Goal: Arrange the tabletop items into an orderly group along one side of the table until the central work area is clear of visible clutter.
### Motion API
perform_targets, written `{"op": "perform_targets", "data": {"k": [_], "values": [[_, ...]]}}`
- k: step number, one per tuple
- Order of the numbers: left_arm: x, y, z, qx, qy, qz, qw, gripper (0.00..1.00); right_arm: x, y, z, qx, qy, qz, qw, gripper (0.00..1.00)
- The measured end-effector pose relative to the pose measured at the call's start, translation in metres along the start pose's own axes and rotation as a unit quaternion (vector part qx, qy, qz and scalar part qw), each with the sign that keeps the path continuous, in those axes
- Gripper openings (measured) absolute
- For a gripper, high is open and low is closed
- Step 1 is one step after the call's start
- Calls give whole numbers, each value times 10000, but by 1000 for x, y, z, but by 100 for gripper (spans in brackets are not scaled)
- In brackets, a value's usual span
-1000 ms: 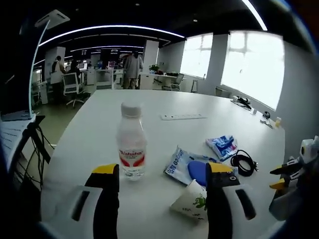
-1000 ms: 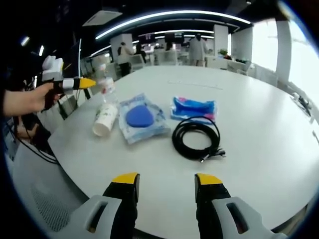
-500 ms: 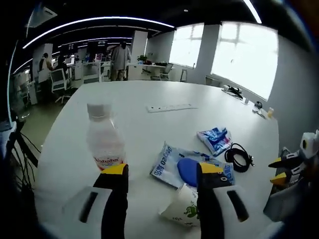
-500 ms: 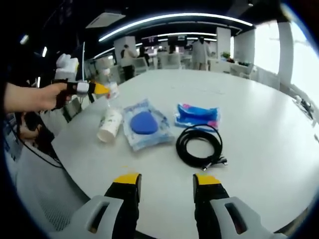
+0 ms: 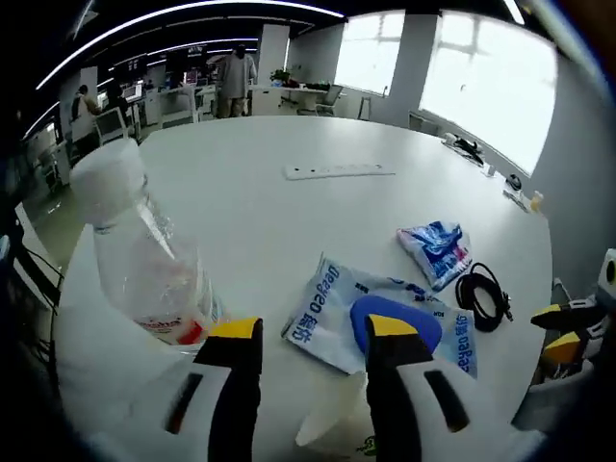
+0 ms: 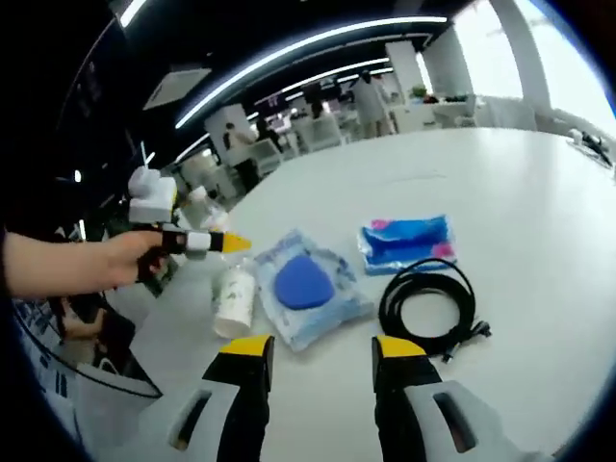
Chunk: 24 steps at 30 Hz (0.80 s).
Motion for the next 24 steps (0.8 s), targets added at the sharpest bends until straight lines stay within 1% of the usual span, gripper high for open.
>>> {"op": "perform_targets", "data": {"k": [2, 4, 5, 8, 12, 15, 17, 18, 19, 22, 24], "values": [[-2, -4, 5, -197, -41, -33, 9998, 40, -1, -4, 5, -11, -200, -28, 9998, 40], [-3, -9, 7, -234, -36, -5, 9997, 41, -1, -9, 11, -73, -362, -23, 9993, 40], [-3, -11, 8, -282, -9, 23, 9996, 41, -1, -13, 14, -115, -408, -18, 9991, 39], [-7, -18, 11, -425, 67, -47, 9991, 42, -2, -19, 16, -156, -404, 33, 9991, 37], [-7, -26, 13, -496, 183, -47, 9986, 41, -5, -29, 16, -157, -608, -52, 9980, 37], [-9, -31, 16, -554, 220, -76, 9982, 40, -4, -35, 16, -176, -654, -53, 9977, 36], [-9, -34, 17, -545, 328, -48, 9980, 39, -2, -39, 17, -204, -722, -59, 9972, 36], [-8, -35, 16, -483, 401, -14, 9980, 39, -1, -42, 18, -207, -795, -79, 9966, 36], [-8, -36, 14, -407, 477, 7, 9980, 38, -1, -43, 19, -217, -845, -96, 9961, 37], [-8, -40, 18, -541, 412, -13, 9977, 32, -1, -49, 21, -296, -878, -89, 9957, 36], [-8, -41, 19, -543, 431, 56, 9976, 26, -1, -52, 22, -316, -964, -107, 9948, 36]]}}
Point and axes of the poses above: the point that each gripper's makers call its tool centre point, and the gripper's own axes: y roughly backward along the fingers, x roughly to its right, z roughly out of its underside, the point moved 6 cm from there along y, roughly backward along the fingers, and after that the axes turned 5 degrees about -z, right-handed, at the moved point
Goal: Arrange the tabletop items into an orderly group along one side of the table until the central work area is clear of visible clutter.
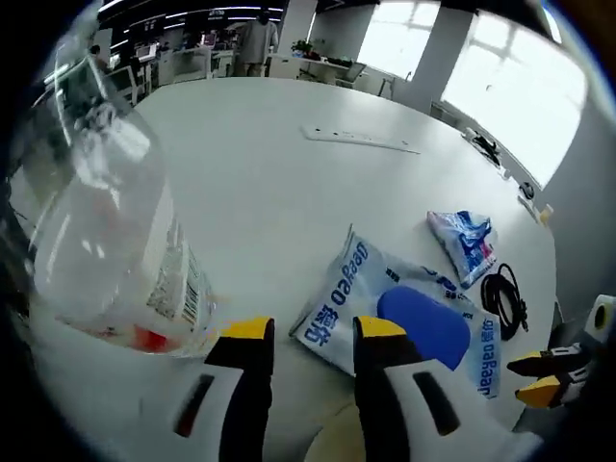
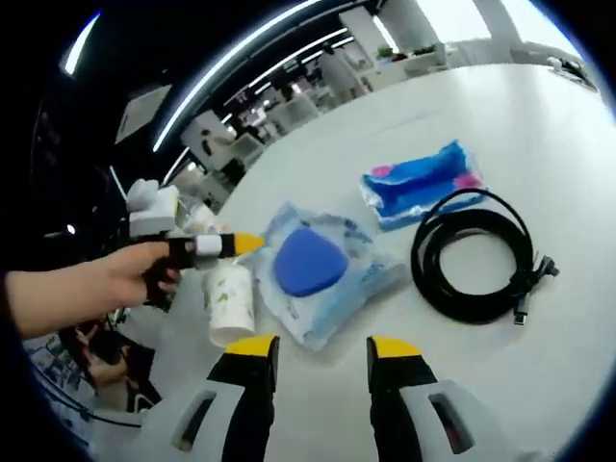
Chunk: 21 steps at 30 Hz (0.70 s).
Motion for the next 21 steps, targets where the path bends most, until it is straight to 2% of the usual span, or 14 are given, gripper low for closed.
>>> {"op": "perform_targets", "data": {"k": [2, 5, 6, 8, 12, 14, 17, 21], "values": [[-1, -2, 1, -27, 20, -30, 10000, 20, 1, -4, 1, -17, -105, 1, 9999, 36], [-2, -3, 0, 125, 95, -39, 9999, 17, 4, -11, 4, -87, -235, 19, 9997, 34], [-3, -3, 0, 121, 197, -24, 9997, 17, 4, -12, 3, -97, -233, 16, 9997, 34], [-4, -3, 1, 74, 107, -66, 9999, 14, 6, -13, 3, -112, -233, 41, 9997, 31], [-4, -3, 1, 89, 81, -22, 9999, 11, 7, -20, 4, -168, -340, -81, 9992, 12], [-4, 0, 1, 114, 127, 5, 9999, 10, 5, -23, 3, -155, -445, -109, 9988, 10], [-6, 4, 2, 169, 311, 13, 9994, 6, 5, -26, 1, -124, -314, 1, 9994, 8], [-6, 8, 5, 191, 353, 46, 9992, 2, 8, -28, 1, -190, -481, 33, 9987, 1]]}}
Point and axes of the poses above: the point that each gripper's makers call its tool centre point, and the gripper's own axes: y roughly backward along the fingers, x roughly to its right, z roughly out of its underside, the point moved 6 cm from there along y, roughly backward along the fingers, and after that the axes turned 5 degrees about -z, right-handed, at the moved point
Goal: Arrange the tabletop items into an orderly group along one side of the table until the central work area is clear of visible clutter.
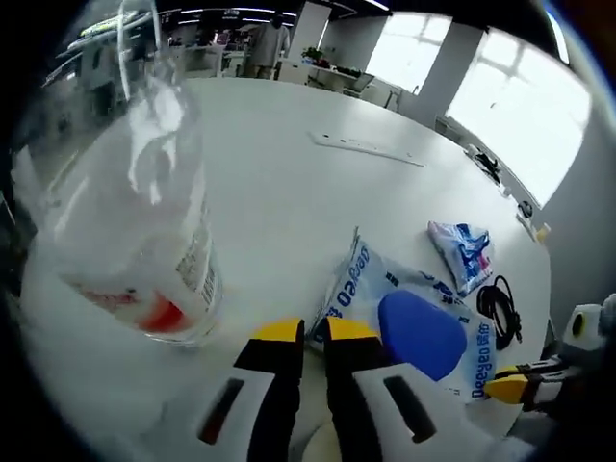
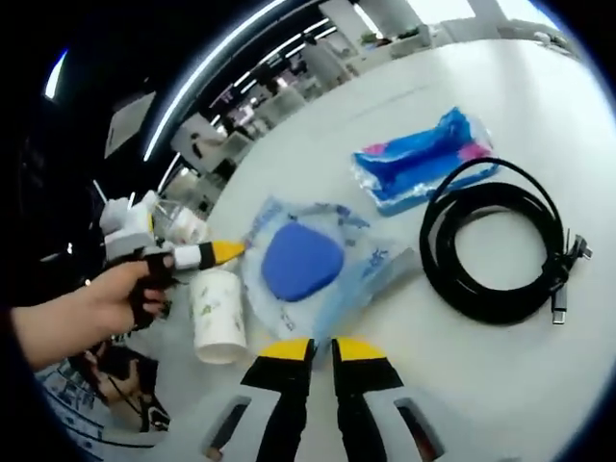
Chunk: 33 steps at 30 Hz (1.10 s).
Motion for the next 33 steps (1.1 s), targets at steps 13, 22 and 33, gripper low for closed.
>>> {"op": "perform_targets", "data": {"k": [13, 22, 33], "values": [[-1, 32, -6, 404, 93, 215, 9989, 0, -14, 9, -22, 230, 205, -157, 9994, 0], [-15, 51, -11, 733, 394, 259, 9962, 0, -30, 3, -64, 250, 1174, -290, 9923, 0], [-13, 51, -8, 809, 330, 261, 9958, 0, -26, -19, -115, 271, 1587, -231, 9867, 0]]}}
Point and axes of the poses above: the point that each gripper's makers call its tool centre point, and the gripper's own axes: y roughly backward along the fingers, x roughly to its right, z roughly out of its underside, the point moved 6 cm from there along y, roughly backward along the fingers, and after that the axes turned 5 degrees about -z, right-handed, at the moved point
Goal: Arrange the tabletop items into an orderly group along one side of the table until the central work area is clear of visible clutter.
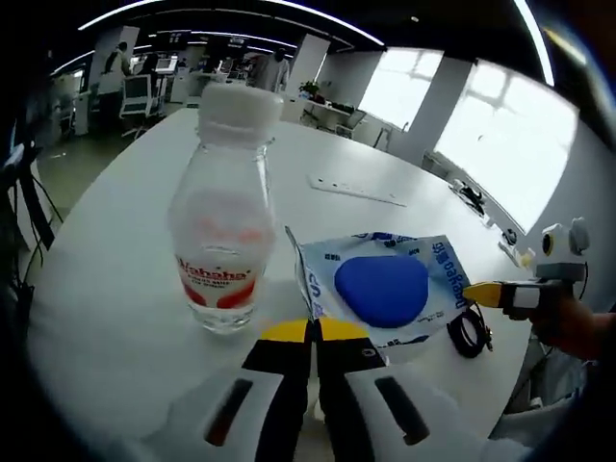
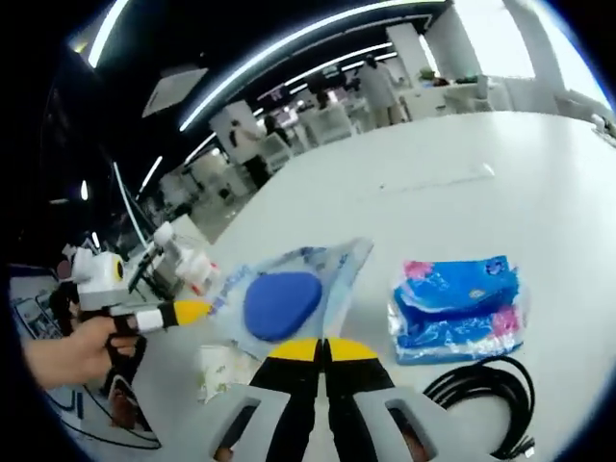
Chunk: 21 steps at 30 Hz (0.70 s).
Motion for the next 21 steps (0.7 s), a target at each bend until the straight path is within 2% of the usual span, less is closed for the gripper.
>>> {"op": "perform_targets", "data": {"k": [4, 8, 13, 21], "values": [[-1, -3, -1, 1, 24, 23, 10000, 0, 3, -7, -9, -45, 224, 7, 9997, 0], [-2, -7, -1, -29, 55, 19, 10000, 0, 7, -15, -10, -126, 321, 19, 9994, 0], [-1, -14, 5, -123, -13, 37, 9999, 0, 22, -21, 1, -356, 307, 146, 9988, 0], [1, -23, 11, -268, -51, 49, 9996, 0, 38, -25, 10, -519, 196, 244, 9982, 0]]}}
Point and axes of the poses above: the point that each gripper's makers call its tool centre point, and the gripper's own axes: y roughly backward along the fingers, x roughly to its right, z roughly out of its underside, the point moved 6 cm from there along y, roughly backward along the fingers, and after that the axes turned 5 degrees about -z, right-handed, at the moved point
